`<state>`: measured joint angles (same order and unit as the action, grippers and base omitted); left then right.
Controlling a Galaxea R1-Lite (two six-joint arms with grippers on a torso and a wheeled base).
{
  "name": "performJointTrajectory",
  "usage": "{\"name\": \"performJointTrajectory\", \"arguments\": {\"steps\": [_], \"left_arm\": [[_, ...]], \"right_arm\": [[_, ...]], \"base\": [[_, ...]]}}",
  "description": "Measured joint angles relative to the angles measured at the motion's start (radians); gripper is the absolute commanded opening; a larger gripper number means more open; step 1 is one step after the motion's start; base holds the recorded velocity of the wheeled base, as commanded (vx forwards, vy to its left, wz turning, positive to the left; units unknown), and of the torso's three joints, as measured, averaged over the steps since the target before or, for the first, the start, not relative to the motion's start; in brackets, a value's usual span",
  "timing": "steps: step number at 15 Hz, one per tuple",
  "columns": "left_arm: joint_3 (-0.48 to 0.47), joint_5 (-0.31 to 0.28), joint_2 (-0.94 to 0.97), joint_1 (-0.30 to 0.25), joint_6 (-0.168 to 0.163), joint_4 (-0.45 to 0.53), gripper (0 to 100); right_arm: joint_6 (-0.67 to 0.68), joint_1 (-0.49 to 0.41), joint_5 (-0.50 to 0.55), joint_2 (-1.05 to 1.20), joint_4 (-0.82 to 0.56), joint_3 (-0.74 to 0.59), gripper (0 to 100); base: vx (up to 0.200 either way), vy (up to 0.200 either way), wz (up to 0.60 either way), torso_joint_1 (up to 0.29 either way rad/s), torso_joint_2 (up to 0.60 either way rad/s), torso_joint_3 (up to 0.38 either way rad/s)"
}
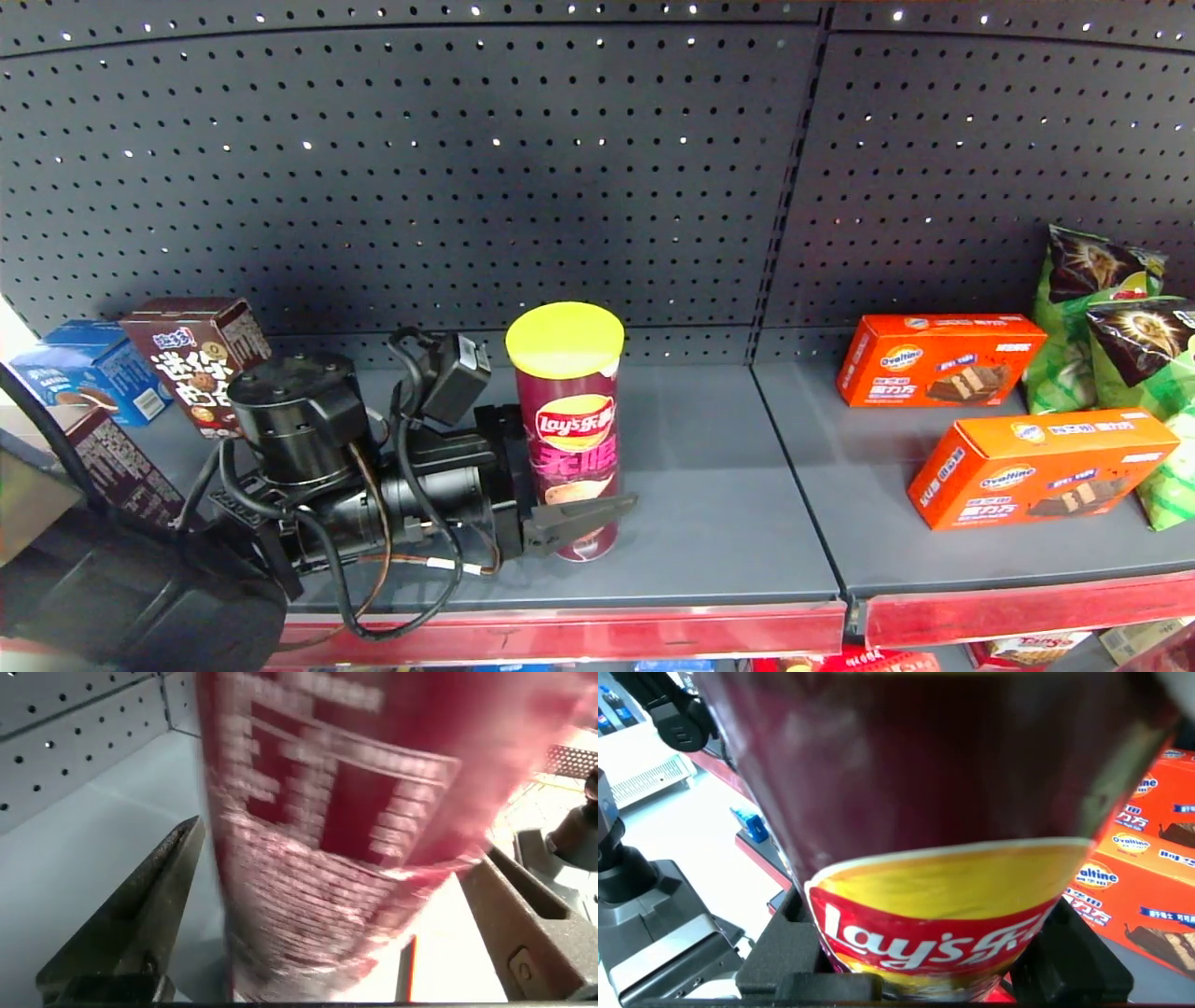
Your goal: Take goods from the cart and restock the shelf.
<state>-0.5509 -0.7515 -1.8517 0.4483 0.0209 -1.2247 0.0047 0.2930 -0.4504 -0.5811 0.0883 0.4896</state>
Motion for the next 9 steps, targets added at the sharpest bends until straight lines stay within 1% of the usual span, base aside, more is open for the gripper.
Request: {"name": "performJointTrajectory", "arguments": {"steps": [2, 4, 5, 7, 9], "left_arm": [[0.033, 0.0, 0.02, -0.003, -0.004, 0.0, 100], [0.087, 0.001, 0.051, -0.008, -0.011, -0.002, 100], [0.116, 0.003, 0.07, -0.014, -0.025, -0.002, 100], [0.161, 0.005, 0.098, -0.046, -0.066, -0.002, 100], [0.203, 0.006, 0.118, -0.069, -0.083, -0.002, 100]], "right_arm": [[0.0, -0.001, 0.0, 0.001, 0.0, 0.002, 0], [0.0, -0.001, 0.0, 0.001, 0.001, 0.002, 0], [0.0, 0.0, 0.0, 0.001, 0.0, 0.001, 0], [0.0, 0.0, 0.0, 0.002, 0.0, 0.0, 0], [0.0, 0.0, 0.0, 0.002, 0.0, 0.0, 0]], "base": [[0.0, 0.0, 0.0, 0.0, 0.0, 0.0], [0.0, 0.0, 0.0, 0.0, 0.0, 0.0], [0.0, 0.0, 0.0, 0.0, 0.0, 0.0], [0.0, 0.0, 0.0, 0.0, 0.0, 0.0], [0.0, 0.0, 0.0, 0.0, 0.0, 0.0]]}}
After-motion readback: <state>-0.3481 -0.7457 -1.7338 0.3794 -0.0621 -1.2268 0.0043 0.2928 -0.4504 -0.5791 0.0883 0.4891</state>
